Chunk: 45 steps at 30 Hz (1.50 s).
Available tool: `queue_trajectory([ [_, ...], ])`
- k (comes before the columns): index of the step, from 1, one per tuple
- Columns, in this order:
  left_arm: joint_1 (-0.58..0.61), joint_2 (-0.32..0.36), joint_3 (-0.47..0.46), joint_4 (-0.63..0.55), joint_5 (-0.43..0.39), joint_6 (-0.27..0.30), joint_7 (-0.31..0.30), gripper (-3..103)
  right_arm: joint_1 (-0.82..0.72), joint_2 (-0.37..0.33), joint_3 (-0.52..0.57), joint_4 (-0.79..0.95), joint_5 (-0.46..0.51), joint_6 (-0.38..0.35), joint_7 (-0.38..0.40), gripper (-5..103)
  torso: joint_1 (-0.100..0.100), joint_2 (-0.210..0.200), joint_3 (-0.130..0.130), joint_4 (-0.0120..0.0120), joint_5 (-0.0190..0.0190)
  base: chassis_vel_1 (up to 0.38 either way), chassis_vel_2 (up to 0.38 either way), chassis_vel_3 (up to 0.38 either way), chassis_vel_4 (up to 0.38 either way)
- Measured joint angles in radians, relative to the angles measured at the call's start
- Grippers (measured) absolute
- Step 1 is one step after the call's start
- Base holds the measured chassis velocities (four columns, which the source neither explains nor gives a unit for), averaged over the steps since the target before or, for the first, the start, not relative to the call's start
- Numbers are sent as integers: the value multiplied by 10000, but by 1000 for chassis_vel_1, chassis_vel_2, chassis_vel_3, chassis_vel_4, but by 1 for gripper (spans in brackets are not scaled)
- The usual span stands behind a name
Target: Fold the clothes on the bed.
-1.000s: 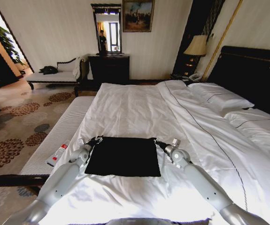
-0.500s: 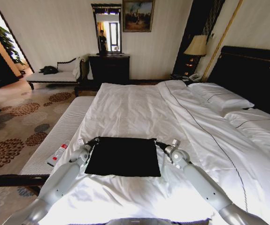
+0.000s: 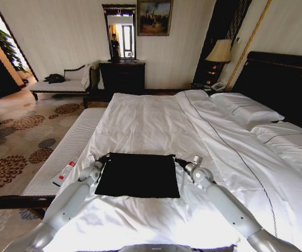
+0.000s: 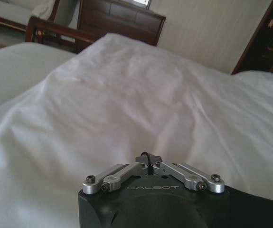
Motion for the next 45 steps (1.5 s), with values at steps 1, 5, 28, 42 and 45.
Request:
queue_trajectory([
  [1, 0, 0, 0, 0, 0, 0, 0, 0, 0, 0, 0, 0, 0, 0, 0, 1, 0, 0, 0, 0, 0, 0, 0, 0, 0],
  [5, -5, 181, -218, -281, -99, -2, -140, 0, 33, -135, -1, 298, -136, 161, 4, 1, 0, 1, -1, 1, -1, 0, 0, 0, 0],
  [28, -576, 1275, -717, -2505, -617, 14, -668, 0, 241, -806, 542, 2368, -784, 1169, -226, 1, 0, 0, 1, -1, -1, 0, 0, 0, 0],
  [42, -1166, 2846, -1236, -4767, -1907, 99, -1223, 0, 602, -1938, 1193, 4056, 261, 1145, 442, 1, -1, 0, 0, 1, 0, 0, 0, 0, 0],
  [45, -1091, 2983, -1415, -5001, -1990, 99, -1287, 0, 543, -2038, 1314, 4276, 381, 1145, 578, 1, -1, 1, -1, 1, 1, 0, 0, 0, 0],
])
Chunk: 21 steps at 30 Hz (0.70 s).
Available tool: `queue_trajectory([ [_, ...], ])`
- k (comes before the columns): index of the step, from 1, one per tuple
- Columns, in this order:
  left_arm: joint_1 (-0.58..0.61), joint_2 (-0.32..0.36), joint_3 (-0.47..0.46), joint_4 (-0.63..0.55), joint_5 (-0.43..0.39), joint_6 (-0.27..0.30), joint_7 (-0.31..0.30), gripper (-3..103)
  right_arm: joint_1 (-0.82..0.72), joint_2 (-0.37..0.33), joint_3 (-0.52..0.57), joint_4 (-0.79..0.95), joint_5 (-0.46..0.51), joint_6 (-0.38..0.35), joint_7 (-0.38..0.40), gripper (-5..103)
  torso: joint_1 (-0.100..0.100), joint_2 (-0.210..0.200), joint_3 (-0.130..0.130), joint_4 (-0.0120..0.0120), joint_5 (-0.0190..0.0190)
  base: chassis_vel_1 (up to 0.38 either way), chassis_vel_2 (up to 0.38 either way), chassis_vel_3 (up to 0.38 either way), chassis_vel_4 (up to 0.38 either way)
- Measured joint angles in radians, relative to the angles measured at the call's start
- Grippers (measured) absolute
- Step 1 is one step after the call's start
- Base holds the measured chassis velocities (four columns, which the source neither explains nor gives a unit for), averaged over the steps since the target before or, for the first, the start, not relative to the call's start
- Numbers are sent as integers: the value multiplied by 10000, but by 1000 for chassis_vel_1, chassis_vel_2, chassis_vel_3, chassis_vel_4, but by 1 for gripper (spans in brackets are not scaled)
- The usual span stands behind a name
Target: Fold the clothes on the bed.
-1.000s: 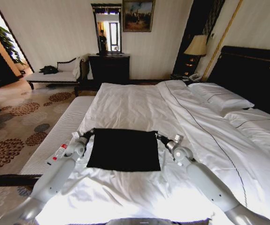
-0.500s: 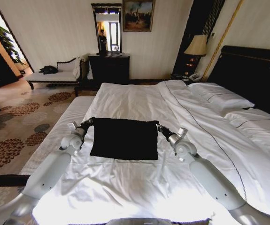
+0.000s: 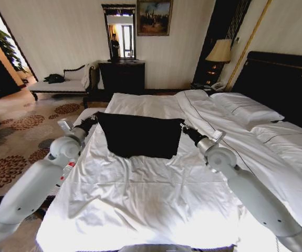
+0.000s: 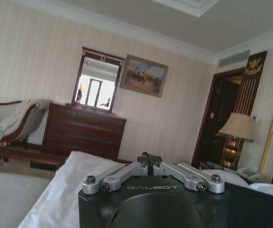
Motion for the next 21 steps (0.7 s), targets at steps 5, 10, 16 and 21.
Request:
queue_trajectory([
  [5, 605, 162, -662, -562, -39, 1, -184, 0, -274, -312, 221, 688, 299, -23, 270, 1, 1, 0, 0, 0, 0, 0, 0, 0, 0],
  [10, 2842, 348, -2198, -1903, 50, -6, -346, 0, -1182, -522, 808, 2156, 695, -217, 898, 1, 0, 0, 0, 1, -3, 0, 0, 0, 0],
  [16, 5878, 294, -4384, -3632, 470, -110, -228, 0, -2125, -598, 1678, 3410, 1382, -424, 1361, 1, -2, 1, -2, 4, -4, 0, 0, 0, 0],
  [21, 7956, -28, -5966, -4619, 478, -174, -152, 0, -3470, -576, 2458, 4289, 1504, -647, 1507, 1, -2, 2, -2, 0, 0, 0, 0, 0, 0],
])
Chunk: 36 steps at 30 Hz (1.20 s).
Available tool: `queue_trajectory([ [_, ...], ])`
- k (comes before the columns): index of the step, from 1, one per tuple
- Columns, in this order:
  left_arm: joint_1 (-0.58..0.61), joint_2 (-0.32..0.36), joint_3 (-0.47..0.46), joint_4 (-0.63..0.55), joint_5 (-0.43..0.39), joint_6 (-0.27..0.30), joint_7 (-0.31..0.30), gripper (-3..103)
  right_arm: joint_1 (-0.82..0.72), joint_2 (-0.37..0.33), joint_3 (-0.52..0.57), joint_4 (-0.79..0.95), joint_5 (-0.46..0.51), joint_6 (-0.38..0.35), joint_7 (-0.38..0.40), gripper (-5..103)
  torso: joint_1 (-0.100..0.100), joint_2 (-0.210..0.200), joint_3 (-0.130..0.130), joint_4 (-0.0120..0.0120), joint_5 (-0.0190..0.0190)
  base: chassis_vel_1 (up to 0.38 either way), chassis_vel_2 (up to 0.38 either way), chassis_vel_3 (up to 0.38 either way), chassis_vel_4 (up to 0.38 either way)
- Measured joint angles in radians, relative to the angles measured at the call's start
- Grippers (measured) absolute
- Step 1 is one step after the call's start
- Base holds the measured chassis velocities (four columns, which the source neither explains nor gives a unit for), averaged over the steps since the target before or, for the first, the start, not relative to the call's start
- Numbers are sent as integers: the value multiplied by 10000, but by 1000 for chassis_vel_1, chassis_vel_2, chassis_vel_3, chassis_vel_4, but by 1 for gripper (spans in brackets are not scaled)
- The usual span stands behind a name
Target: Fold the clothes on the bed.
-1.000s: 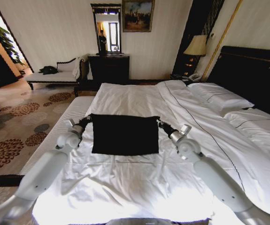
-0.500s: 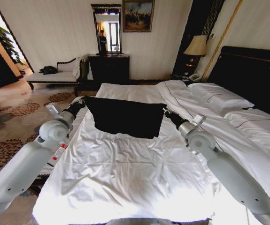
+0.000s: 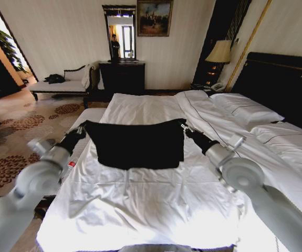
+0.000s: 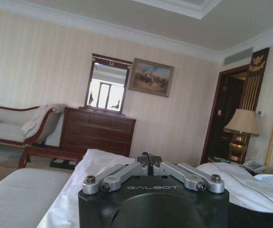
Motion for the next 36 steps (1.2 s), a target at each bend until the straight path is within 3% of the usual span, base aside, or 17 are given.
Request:
queue_trajectory([
  [5, 124, -291, 294, 318, 181, 2, -36, 0, -358, 221, -117, -221, -60, -168, 50, 1, -2, 1, 0, 0, 0, 0, 0, 0, 0],
  [8, -1084, -602, 1709, 1727, 799, 42, -196, 0, 274, 560, -844, -1158, -139, -251, 108, 1, 0, 0, 3, 0, -4, 0, 0, 0, 0],
  [9, -1084, -602, 1709, 1727, 799, 42, -196, 0, 274, 560, -844, -1158, -139, -251, 108, 1, 0, 0, 3, 0, -4, 0, 0, 0, 0],
  [13, -3259, -1075, 3536, 3566, 1257, 48, -223, 0, 1208, 1266, -1935, -2734, -408, -364, 32, 1, 7, -3, 7, -1, -2, 0, 0, 0, 0],
  [14, -3259, -1075, 3536, 3566, 1257, 48, -223, 0, 1208, 1266, -1935, -2734, -408, -364, 32, 1, 7, -3, 7, -1, -2, 0, 0, 0, 0],
  [19, -5681, -1959, 5591, 6176, 1981, -1, -60, 0, 2384, 2035, -3131, -5311, -1691, -364, -1074, 1, 6, -3, 6, -3, -3, 0, 0, 0, 0],
  [25, -7302, -2778, 6899, 8025, 2445, -79, 130, 0, 3842, 2522, -4172, -6999, -2050, -208, -1445, 1, 9, -5, 7, 1, 0, 0, 0, 0, 0],
  [36, -8759, -3742, 7407, 10592, 2853, -204, 486, 0, 5465, 3321, -4846, -9836, -2722, 266, -1830, 1, 6, -4, 6, 3, 0, 0, 0, 0, 0],
])
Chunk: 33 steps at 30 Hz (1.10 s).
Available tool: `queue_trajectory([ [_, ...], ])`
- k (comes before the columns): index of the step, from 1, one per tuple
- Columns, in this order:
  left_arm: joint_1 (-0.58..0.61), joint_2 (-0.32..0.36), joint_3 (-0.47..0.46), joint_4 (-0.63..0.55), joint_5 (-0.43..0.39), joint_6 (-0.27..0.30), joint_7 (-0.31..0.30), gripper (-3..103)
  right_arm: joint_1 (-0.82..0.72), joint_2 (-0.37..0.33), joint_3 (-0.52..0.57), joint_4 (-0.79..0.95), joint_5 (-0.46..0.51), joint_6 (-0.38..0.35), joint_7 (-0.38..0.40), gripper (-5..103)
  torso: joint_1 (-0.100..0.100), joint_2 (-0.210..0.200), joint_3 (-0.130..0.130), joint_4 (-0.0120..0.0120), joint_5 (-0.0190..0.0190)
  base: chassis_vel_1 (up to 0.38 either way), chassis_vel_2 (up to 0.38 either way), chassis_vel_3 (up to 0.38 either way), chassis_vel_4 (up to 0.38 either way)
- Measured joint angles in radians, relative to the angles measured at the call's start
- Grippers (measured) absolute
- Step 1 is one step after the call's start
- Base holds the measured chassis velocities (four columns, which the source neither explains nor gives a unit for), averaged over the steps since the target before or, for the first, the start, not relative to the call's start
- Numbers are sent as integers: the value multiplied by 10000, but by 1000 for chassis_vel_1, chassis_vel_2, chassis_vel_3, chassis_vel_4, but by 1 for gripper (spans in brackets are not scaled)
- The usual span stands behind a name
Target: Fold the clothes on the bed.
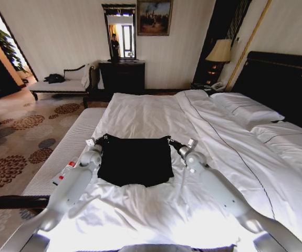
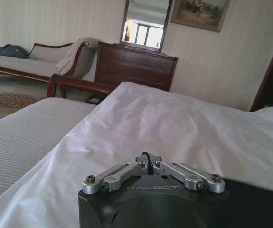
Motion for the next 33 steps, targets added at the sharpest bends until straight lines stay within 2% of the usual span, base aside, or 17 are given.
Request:
queue_trajectory([
  [4, -416, -232, 134, 805, 46, -32, 82, 0, 240, 249, 23, -783, -270, 119, -158, 1, -3, 2, -2, -4, 0, 0, 0, 0, 0],
  [13, -845, -651, 241, 1746, 262, -158, 273, 0, 566, 742, 70, -1475, -458, 219, -182, 1, -2, 2, -2, -1, -1, 0, 0, 0, 0],
  [22, -866, -834, 249, 1939, 430, -228, 356, 0, 438, 832, 82, -1669, -711, 381, -291, 1, -3, 2, -3, -2, -2, 0, 0, 0, 0],
  [33, -1760, -1149, 495, 2432, 460, -328, 411, 0, 572, 1084, 192, -2078, -849, 502, -141, 1, -3, 2, -3, -5, 1, 0, 0, 0, 0],
])
